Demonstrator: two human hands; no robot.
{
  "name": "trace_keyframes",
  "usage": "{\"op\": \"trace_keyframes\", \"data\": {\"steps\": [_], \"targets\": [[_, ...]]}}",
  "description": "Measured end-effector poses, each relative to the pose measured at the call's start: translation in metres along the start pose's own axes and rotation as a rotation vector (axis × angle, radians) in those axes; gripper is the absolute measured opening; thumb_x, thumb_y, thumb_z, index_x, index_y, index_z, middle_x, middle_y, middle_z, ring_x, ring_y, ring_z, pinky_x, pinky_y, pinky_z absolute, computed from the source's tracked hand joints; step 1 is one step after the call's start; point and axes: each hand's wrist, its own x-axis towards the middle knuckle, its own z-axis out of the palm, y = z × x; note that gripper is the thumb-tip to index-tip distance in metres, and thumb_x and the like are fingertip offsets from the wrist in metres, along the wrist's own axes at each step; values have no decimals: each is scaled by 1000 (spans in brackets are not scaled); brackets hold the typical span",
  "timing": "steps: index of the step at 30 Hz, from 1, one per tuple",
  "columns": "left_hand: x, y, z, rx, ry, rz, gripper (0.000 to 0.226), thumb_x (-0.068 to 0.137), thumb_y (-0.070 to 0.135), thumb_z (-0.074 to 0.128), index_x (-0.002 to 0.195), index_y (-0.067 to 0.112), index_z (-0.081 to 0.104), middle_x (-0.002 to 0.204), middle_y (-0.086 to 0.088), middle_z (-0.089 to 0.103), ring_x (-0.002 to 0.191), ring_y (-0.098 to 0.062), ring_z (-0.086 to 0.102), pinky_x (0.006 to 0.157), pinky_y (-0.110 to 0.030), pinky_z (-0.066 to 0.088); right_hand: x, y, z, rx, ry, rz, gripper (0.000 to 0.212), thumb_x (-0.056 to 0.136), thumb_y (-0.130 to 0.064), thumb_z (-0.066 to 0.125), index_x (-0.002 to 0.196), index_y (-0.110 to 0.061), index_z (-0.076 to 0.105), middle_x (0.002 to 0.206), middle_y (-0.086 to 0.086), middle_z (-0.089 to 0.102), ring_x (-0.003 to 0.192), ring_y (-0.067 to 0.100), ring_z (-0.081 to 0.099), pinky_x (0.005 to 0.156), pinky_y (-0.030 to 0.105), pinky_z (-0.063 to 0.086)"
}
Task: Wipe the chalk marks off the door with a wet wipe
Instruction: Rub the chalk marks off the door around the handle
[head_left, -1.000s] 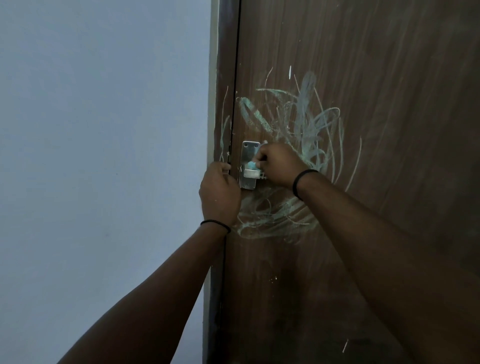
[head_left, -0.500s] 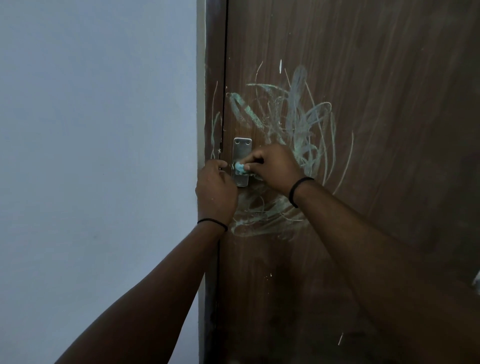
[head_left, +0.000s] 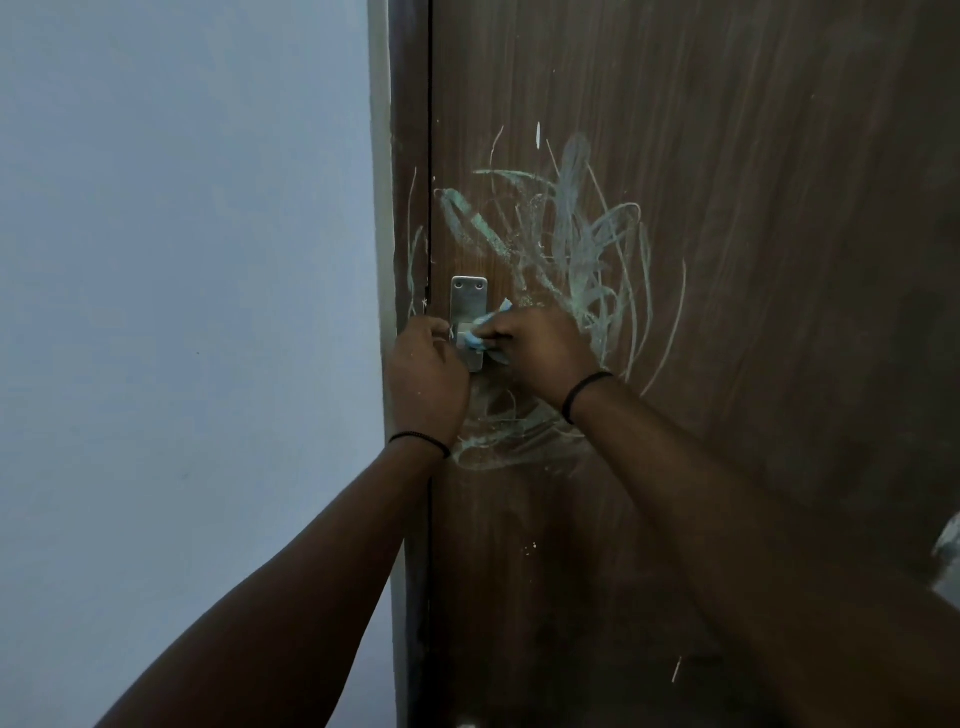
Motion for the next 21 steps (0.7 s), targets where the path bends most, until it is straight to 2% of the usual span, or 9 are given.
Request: {"op": "trace_keyframes", "data": {"steps": [4, 8, 11, 15, 17, 18, 21], "targets": [[0, 0, -5, 12, -1, 1, 19, 90, 7, 48, 102, 11, 63, 101, -2, 65, 87, -5, 49, 62, 2, 31, -23, 32, -27, -1, 38, 93, 21, 83, -5, 71, 103, -11, 75, 104, 9, 73, 95, 23, 69, 92, 38, 54], [0, 2, -6, 28, -4, -7, 20, 91, 7, 48, 102, 10, 65, 102, -5, 67, 86, -5, 49, 60, 0, 31, -25, 33, -28, -82, 76, 63, 17, 80, -3, 72, 95, -9, 77, 97, 11, 74, 88, 25, 69, 83, 32, 54], [-2, 5, -4, 30, -39, -12, 20, 91, 7, 48, 99, 10, 66, 98, -6, 69, 81, -6, 50, 59, -4, 30, -16, 19, -16, -52, 135, 13, 14, 77, 3, 70, 84, -6, 78, 88, 13, 74, 84, 27, 68, 82, 35, 54], [-4, 6, -5, 22, -67, -10, 20, 90, 6, 49, 96, 9, 68, 95, -8, 69, 78, -9, 51, 59, -5, 30, 6, -7, 13, -51, 44, -61, 12, 83, -3, 65, 84, -6, 76, 90, 13, 72, 88, 27, 64, 88, 42, 49], [-3, 6, -9, 33, -47, -22, 20, 91, 6, 50, 97, 8, 68, 95, -8, 69, 78, -9, 51, 61, -4, 33, 14, -17, 21, -103, -24, -95, 14, 87, -6, 62, 87, -7, 75, 94, 12, 71, 93, 26, 62, 86, 40, 48], [-2, 7, -11, 40, -39, -31, 20, 91, 7, 50, 99, 8, 68, 97, -9, 70, 79, -10, 53, 66, -6, 35, 15, -18, 22, -112, -35, -125, 14, 87, -6, 61, 87, -6, 75, 94, 11, 71, 93, 26, 62, 86, 40, 48], [-1, 6, -16, 48, -34, -50, 23, 93, 7, 49, 106, 6, 68, 106, -11, 69, 94, -22, 62, 83, -29, 49, -3, -2, 9, -65, 60, -199, 10, 82, 0, 66, 84, -5, 74, 91, 11, 71, 90, 26, 64, 92, 42, 50]]}}
